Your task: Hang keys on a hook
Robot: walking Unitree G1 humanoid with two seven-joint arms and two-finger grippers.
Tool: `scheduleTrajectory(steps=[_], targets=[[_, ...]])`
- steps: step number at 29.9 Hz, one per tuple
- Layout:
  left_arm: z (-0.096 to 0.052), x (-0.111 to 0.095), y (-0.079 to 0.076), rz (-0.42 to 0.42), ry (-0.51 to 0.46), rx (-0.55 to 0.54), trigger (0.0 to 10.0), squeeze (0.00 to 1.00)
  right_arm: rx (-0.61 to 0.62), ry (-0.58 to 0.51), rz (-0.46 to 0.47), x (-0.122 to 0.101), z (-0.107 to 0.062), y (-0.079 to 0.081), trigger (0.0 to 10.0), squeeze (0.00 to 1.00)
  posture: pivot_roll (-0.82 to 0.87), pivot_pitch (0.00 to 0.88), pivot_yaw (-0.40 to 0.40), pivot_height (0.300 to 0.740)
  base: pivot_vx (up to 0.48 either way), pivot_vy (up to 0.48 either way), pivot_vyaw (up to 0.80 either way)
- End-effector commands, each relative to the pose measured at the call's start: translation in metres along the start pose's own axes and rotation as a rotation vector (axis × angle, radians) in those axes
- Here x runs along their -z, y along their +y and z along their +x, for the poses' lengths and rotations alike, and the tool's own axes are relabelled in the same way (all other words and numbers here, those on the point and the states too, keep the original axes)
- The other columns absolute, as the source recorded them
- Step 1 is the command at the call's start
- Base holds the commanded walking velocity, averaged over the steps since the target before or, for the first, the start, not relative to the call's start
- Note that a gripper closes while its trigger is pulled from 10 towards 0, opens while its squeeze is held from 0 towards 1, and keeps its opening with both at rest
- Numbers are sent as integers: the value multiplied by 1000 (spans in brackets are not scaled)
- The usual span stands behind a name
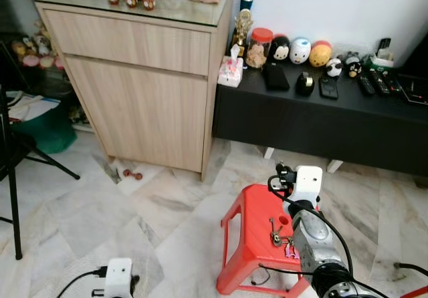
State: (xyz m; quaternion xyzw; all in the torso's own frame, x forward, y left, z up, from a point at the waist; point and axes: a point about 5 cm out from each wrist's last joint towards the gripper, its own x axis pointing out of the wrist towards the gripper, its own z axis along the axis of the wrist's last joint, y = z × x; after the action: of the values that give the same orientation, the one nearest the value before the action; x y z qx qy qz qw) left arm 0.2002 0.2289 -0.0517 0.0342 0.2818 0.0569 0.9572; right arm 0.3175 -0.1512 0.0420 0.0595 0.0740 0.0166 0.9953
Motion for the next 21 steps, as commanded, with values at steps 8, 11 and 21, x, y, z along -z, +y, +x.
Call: scheduleTrajectory(steps=[8, 11, 21], targets=[[5, -54, 5, 83, -299, 25, 10000, 0, 18, 24, 12, 7, -3, -4, 10000, 0, 144, 0, -106, 740, 0, 0, 0], [3, -71, 5, 78, -379, 39, 10000, 0, 15, 18, 11, 4, -2, -4, 10000, 0, 136, 0, -100, 740, 0, 0, 0], [-31, -120, -14, 126, -612, 136, 10000, 0, -23, -84, 5, -14, -5, -10, 10000, 0, 99, 0, -91, 740, 0, 0, 0]])
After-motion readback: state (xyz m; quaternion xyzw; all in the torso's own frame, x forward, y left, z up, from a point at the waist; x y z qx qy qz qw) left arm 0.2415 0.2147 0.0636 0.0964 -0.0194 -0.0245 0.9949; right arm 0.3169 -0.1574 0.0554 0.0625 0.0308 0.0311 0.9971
